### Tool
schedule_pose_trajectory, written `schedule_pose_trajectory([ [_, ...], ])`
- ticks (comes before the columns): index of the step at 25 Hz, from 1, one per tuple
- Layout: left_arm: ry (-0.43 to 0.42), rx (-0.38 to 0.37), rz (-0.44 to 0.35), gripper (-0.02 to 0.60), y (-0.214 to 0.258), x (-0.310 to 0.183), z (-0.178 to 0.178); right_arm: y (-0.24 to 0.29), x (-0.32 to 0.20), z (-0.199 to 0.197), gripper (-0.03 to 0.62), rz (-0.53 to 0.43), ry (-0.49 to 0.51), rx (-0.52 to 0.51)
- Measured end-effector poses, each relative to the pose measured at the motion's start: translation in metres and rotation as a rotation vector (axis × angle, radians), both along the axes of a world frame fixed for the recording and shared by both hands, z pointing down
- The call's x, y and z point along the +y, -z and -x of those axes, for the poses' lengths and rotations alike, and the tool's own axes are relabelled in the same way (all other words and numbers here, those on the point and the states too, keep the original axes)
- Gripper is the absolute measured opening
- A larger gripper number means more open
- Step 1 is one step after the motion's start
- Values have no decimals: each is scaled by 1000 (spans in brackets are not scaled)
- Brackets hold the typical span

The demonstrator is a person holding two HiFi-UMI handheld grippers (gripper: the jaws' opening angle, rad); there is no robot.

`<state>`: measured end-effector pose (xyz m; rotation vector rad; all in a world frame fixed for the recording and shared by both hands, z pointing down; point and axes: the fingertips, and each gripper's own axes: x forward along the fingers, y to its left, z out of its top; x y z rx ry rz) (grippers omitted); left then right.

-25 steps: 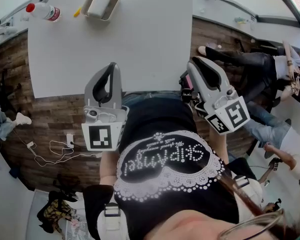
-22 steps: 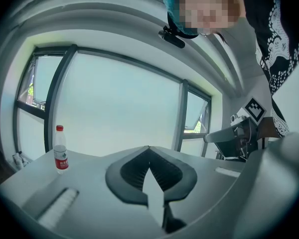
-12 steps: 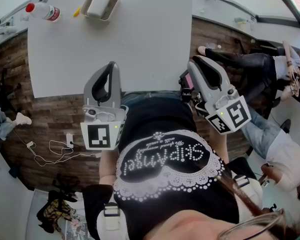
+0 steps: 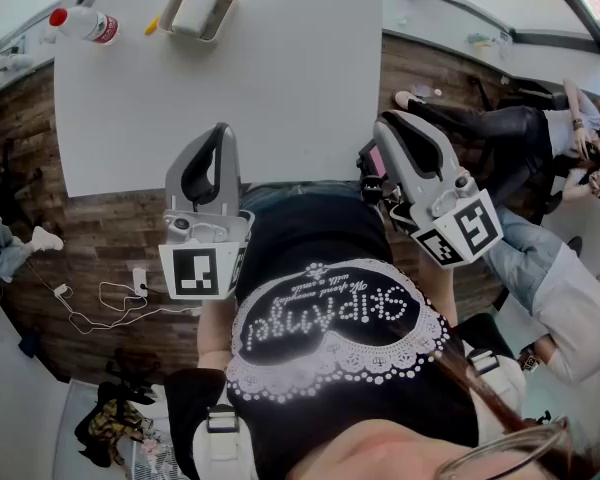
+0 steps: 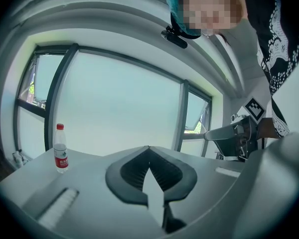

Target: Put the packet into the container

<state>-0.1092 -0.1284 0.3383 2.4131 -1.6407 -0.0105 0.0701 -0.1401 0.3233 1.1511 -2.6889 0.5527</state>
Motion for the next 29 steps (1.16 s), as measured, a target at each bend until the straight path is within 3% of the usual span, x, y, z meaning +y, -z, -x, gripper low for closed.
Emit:
schedule_pose_trajectory([
  [29,11,17,8,0,-1,2,2,4,3,-3,15,-14,2,3],
])
